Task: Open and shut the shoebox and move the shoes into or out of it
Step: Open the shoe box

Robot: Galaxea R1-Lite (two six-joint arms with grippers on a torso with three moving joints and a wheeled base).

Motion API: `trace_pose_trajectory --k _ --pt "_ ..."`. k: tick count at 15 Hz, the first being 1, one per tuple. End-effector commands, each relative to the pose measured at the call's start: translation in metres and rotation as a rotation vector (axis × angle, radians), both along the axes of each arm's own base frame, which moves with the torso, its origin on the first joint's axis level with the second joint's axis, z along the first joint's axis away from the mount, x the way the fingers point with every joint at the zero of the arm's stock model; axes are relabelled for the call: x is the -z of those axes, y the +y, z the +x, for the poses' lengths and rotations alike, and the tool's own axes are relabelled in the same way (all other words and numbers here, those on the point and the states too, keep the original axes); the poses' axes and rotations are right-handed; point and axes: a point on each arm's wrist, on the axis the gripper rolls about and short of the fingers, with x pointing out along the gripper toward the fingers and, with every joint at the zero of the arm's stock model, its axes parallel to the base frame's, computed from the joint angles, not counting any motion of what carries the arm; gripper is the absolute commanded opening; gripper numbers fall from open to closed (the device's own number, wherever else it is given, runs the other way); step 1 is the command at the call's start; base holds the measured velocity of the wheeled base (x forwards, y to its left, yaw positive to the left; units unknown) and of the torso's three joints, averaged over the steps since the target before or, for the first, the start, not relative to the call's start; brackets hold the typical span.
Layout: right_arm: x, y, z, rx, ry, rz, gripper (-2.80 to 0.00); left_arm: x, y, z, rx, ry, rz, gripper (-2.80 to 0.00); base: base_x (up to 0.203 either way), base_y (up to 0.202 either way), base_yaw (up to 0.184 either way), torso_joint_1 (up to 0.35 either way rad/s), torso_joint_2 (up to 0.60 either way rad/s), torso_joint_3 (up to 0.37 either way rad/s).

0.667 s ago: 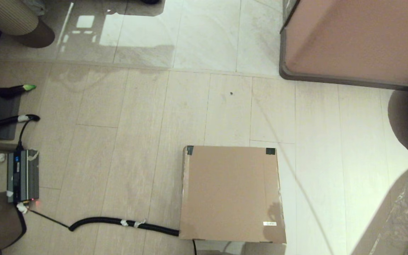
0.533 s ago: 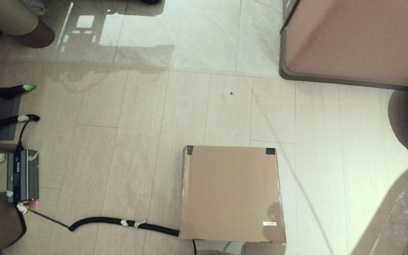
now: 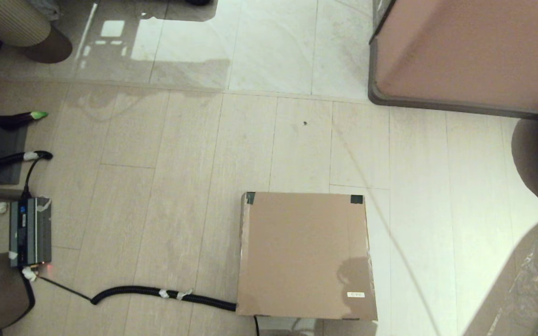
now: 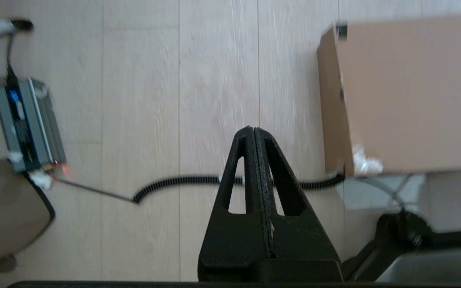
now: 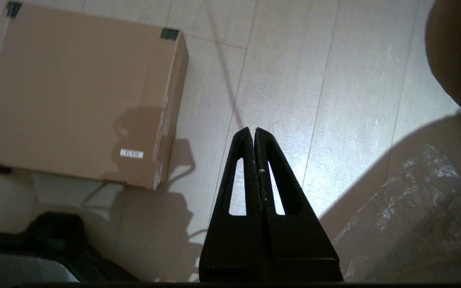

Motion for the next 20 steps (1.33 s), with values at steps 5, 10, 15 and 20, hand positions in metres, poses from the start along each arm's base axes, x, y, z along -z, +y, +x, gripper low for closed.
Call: trace_pose_trajectory --k 5,10,15,20 --pt "-0.077 -0.002 0.082 0.104 0.348 0.191 -2.8 -0.059 -0.003 0.077 0.107 0.35 -0.138 -2.8 0.0 0.0 0.0 0.0 0.0 0.0" --pt "-0.063 -0.002 0.197 0.123 0.565 0.346 -2.8 -0.032 -0.01 0.154 0.3 0.648 -0.413 -2.8 0.0 0.0 0.0 0.0 0.0 0.0" --pt "-0.03 0.005 0.251 -0.134 0.676 0.476 -2.8 0.014 -0.026 0.234 0.393 0.75 -0.442 -2.8 0.0 0.0 0.0 0.0 0.0 0.0" --pt "0.021 0.01 0.272 -0.273 0.774 0.525 -2.8 0.051 -0.06 0.299 0.428 0.726 -0.382 -2.8 0.0 0.0 0.0 0.0 0.0 0.0"
